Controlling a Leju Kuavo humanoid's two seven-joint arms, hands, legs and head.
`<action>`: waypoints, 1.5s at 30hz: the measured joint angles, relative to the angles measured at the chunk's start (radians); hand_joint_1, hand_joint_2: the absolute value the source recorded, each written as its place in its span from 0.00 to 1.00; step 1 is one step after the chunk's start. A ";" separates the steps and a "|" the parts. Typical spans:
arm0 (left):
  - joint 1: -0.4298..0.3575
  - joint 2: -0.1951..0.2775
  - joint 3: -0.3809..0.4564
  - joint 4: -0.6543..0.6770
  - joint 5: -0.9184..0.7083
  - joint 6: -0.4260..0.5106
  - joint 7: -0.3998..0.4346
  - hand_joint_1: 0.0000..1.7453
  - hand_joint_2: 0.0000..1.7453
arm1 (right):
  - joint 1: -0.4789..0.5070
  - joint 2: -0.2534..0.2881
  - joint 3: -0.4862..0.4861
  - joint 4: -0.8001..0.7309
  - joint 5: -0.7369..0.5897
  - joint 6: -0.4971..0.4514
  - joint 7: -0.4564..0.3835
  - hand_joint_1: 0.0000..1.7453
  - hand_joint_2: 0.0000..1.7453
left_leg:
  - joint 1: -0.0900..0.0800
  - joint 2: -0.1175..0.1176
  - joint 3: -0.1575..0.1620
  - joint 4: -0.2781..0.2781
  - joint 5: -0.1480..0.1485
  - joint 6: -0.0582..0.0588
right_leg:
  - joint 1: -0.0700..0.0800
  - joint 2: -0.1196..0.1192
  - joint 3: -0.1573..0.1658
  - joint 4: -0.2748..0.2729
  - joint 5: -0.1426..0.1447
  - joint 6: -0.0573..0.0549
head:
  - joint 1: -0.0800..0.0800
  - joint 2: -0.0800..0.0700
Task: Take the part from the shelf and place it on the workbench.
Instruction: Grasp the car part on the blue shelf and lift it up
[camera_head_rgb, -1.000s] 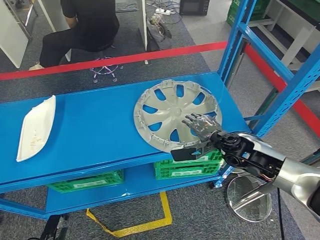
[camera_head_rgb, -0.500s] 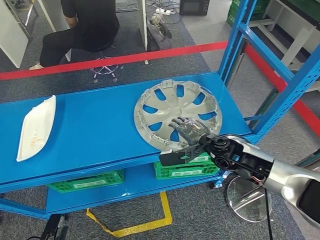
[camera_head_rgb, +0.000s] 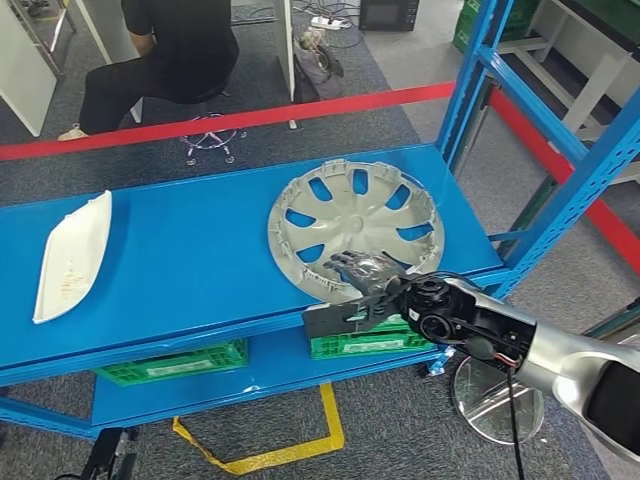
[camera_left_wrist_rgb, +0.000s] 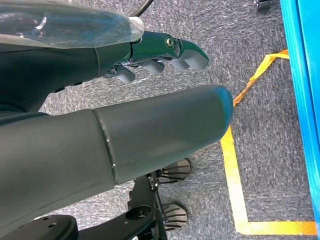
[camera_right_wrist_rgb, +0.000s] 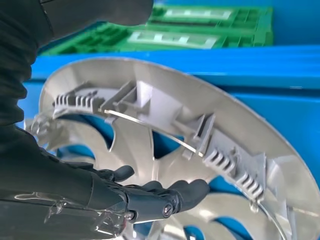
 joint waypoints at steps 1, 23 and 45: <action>0.000 0.000 0.000 0.000 -0.001 0.000 0.001 0.00 0.00 | 0.001 0.000 0.000 -0.002 -0.015 0.003 0.010 0.00 1.00 | 0.000 0.000 0.000 0.000 0.000 0.000 | 0.000 0.000 0.000 0.000 0.000 0.000 | 0.000 0.000; 0.000 0.000 0.000 0.000 -0.001 0.000 0.004 0.00 0.00 | 0.001 -0.008 0.029 -0.021 0.042 0.042 0.079 0.00 1.00 | 0.000 0.000 0.000 0.000 0.000 0.000 | 0.000 0.000 0.000 0.000 0.000 0.000 | 0.000 0.000; -0.001 0.000 0.000 0.000 0.004 0.000 0.004 0.00 0.00 | 0.001 -0.044 0.041 -0.028 0.261 0.078 0.097 0.00 1.00 | 0.000 0.000 0.000 0.000 0.000 0.000 | 0.000 0.000 -0.001 0.000 0.000 0.000 | 0.000 0.000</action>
